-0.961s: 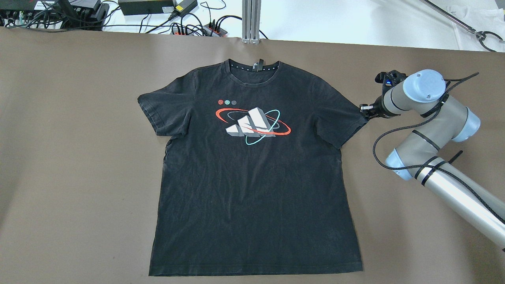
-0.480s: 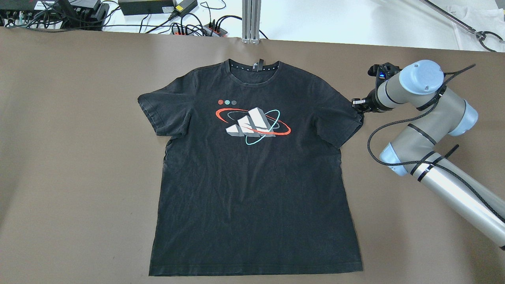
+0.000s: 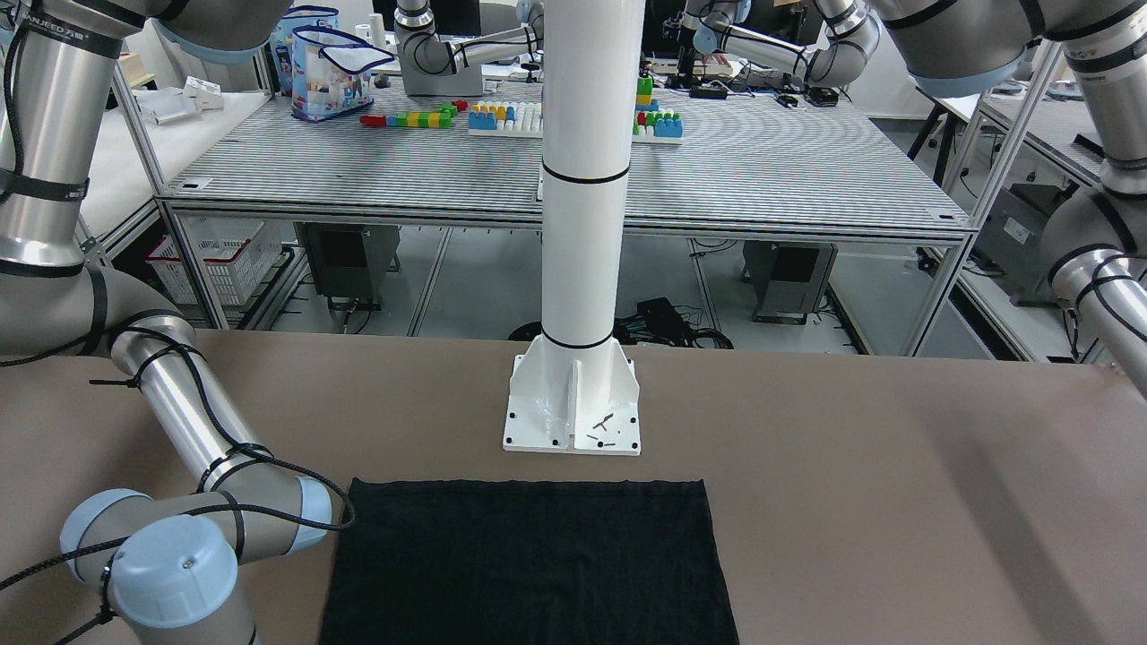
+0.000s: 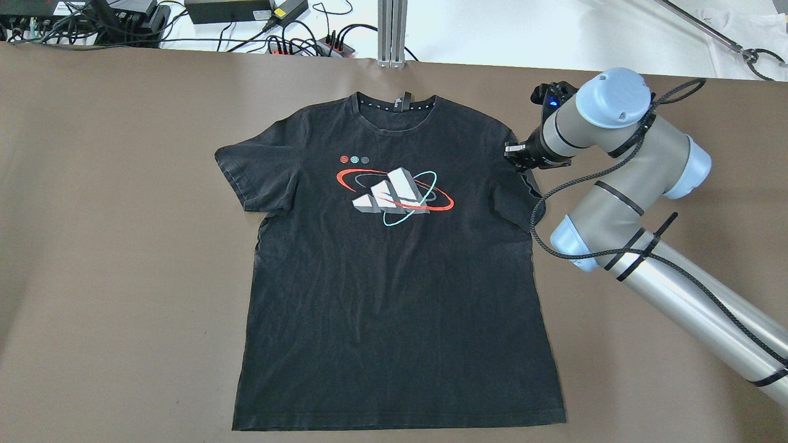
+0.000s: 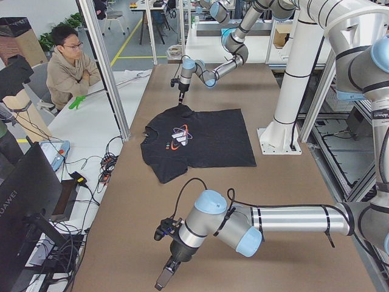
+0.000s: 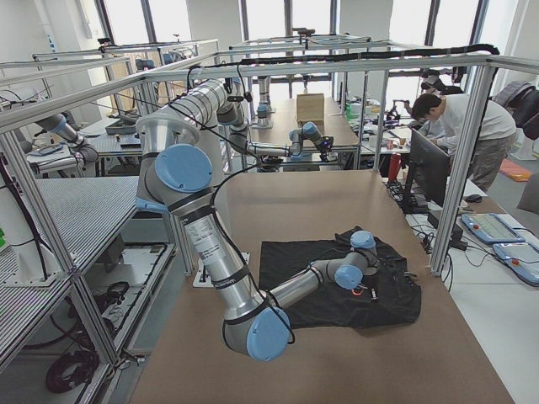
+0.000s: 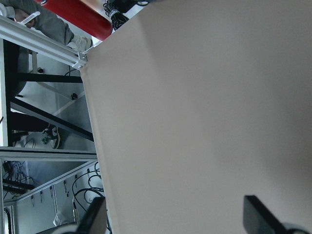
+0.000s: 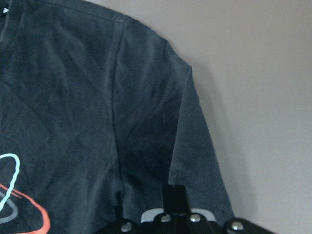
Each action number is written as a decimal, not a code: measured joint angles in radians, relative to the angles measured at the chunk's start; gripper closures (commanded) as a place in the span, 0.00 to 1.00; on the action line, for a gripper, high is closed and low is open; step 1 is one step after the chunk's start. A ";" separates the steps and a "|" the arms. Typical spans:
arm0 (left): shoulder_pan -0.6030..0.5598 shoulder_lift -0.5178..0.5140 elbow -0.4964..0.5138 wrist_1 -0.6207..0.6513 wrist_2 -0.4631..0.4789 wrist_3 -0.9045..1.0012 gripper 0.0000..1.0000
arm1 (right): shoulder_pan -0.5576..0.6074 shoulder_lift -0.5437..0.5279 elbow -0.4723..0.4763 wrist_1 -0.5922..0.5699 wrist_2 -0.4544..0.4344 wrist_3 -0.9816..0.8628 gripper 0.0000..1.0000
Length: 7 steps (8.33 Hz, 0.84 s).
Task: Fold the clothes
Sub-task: 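Position the right gripper over the shoulder while the left arm enters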
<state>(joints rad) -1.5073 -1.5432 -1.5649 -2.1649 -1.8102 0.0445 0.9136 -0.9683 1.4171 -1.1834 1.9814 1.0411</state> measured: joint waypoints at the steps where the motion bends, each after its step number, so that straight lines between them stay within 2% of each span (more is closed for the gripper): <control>1: 0.000 0.000 0.000 0.000 -0.001 0.000 0.00 | -0.019 0.041 -0.028 -0.010 -0.003 0.029 1.00; 5: 0.001 -0.001 -0.001 0.000 0.000 -0.021 0.00 | -0.070 0.162 -0.141 -0.015 -0.055 0.094 1.00; 6: 0.002 -0.002 -0.001 0.000 0.000 -0.031 0.00 | -0.078 0.173 -0.155 -0.014 -0.071 0.103 0.71; 7: 0.004 -0.004 -0.001 0.000 0.000 -0.037 0.00 | -0.084 0.178 -0.162 -0.013 -0.090 0.108 0.06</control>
<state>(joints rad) -1.5035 -1.5473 -1.5662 -2.1647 -1.8104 0.0072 0.8296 -0.7904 1.2553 -1.1963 1.8911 1.1496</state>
